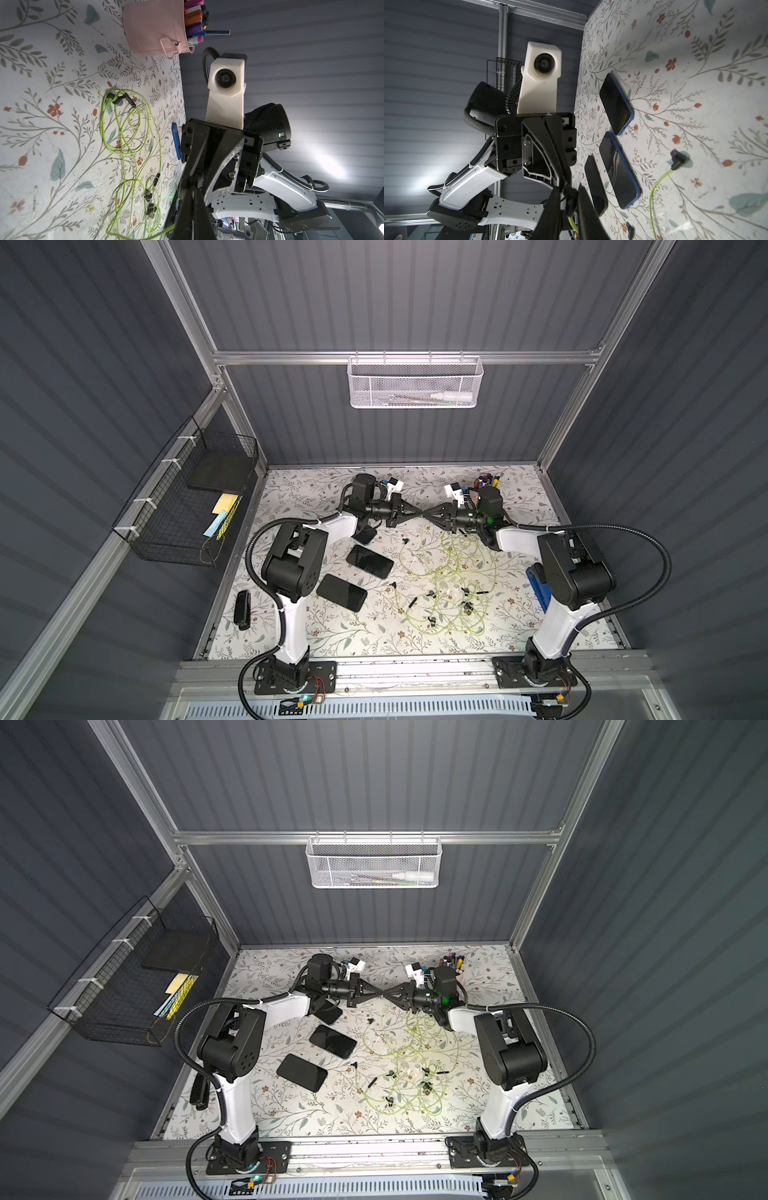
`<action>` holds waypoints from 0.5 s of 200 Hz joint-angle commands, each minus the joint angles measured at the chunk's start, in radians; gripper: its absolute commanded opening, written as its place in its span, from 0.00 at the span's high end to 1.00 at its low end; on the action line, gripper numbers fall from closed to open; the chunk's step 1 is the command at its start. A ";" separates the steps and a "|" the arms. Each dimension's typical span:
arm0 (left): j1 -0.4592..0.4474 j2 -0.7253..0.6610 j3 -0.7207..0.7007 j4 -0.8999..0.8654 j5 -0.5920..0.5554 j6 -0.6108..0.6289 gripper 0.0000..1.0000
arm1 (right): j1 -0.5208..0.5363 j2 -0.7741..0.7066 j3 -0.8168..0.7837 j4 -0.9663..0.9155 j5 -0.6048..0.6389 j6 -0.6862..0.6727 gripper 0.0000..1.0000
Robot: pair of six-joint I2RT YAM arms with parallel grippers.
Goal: Plug wired earphones into phones
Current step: Pick up the wired earphone from the center of the board.
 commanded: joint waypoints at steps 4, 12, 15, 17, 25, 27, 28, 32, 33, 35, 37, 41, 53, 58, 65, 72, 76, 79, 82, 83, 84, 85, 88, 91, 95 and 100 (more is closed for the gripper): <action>-0.003 0.009 -0.013 -0.014 0.000 0.027 1.00 | -0.004 -0.024 -0.001 0.031 -0.005 -0.001 0.89; -0.003 0.010 -0.014 -0.013 -0.001 0.027 1.00 | -0.004 -0.022 -0.001 0.031 -0.003 -0.001 0.92; -0.003 0.009 -0.014 -0.013 0.000 0.027 1.00 | -0.004 -0.021 -0.001 0.031 -0.005 -0.001 0.93; -0.003 0.008 -0.014 -0.013 -0.001 0.027 1.00 | -0.004 -0.022 -0.001 0.032 -0.004 -0.001 0.93; -0.004 0.008 -0.014 -0.015 -0.001 0.028 1.00 | -0.004 -0.021 -0.001 0.036 -0.004 -0.001 0.94; -0.003 0.009 -0.015 -0.015 -0.001 0.029 1.00 | -0.004 -0.021 -0.003 0.037 -0.004 -0.001 0.94; -0.003 0.008 -0.015 -0.015 -0.001 0.029 1.00 | -0.004 -0.020 -0.003 0.037 -0.004 -0.001 0.94; -0.003 0.007 -0.014 -0.015 -0.002 0.029 1.00 | -0.004 -0.020 -0.003 0.040 -0.004 -0.001 0.94; -0.003 0.007 -0.014 -0.015 -0.003 0.029 1.00 | -0.004 -0.020 -0.003 0.040 -0.005 -0.001 0.94; -0.003 0.007 -0.015 -0.016 -0.002 0.030 1.00 | -0.004 -0.020 -0.003 0.040 -0.004 -0.001 0.94; -0.003 0.007 -0.014 -0.018 -0.003 0.031 1.00 | -0.004 -0.020 -0.003 0.041 -0.004 -0.001 0.95; -0.003 0.006 -0.014 -0.019 -0.003 0.032 1.00 | -0.004 -0.020 -0.004 0.042 -0.004 -0.001 0.95; -0.003 0.002 -0.012 -0.047 -0.011 0.045 1.00 | -0.005 -0.020 -0.006 0.051 -0.004 -0.001 0.97; -0.003 0.001 -0.007 -0.064 -0.017 0.055 1.00 | -0.004 -0.022 -0.007 0.053 -0.004 -0.001 0.97; 0.001 0.000 0.000 -0.105 -0.032 0.074 1.00 | -0.005 -0.021 -0.009 0.059 -0.001 -0.002 0.98; 0.008 -0.006 0.009 -0.165 -0.056 0.096 0.87 | -0.006 -0.021 -0.013 0.064 0.004 -0.003 0.99; 0.013 -0.010 0.012 -0.202 -0.076 0.109 0.79 | -0.006 -0.023 -0.016 0.067 0.008 -0.004 0.99; 0.018 -0.016 0.015 -0.228 -0.092 0.121 0.74 | -0.006 -0.025 -0.017 0.067 0.012 -0.005 0.99; 0.023 -0.021 0.018 -0.262 -0.116 0.132 0.69 | -0.006 -0.025 -0.021 0.066 0.016 -0.007 1.00; 0.024 -0.024 0.019 -0.273 -0.122 0.136 0.67 | -0.006 -0.026 -0.021 0.066 0.018 -0.009 1.00; 0.027 -0.026 0.022 -0.289 -0.130 0.140 0.65 | -0.006 -0.026 -0.022 0.065 0.020 -0.010 1.00; 0.028 -0.029 0.023 -0.302 -0.141 0.143 0.62 | -0.006 -0.027 -0.022 0.065 0.022 -0.012 1.00; 0.035 -0.035 0.028 -0.345 -0.168 0.157 0.56 | -0.006 -0.030 -0.025 0.061 0.027 -0.017 1.00; 0.041 -0.043 0.035 -0.386 -0.203 0.170 0.49 | -0.007 -0.032 -0.027 0.054 0.032 -0.024 1.00; 0.050 -0.054 0.045 -0.446 -0.246 0.191 0.40 | -0.007 -0.037 -0.029 0.044 0.038 -0.036 1.00; 0.059 -0.063 0.061 -0.532 -0.305 0.214 0.31 | -0.006 -0.043 -0.032 0.017 0.051 -0.053 1.00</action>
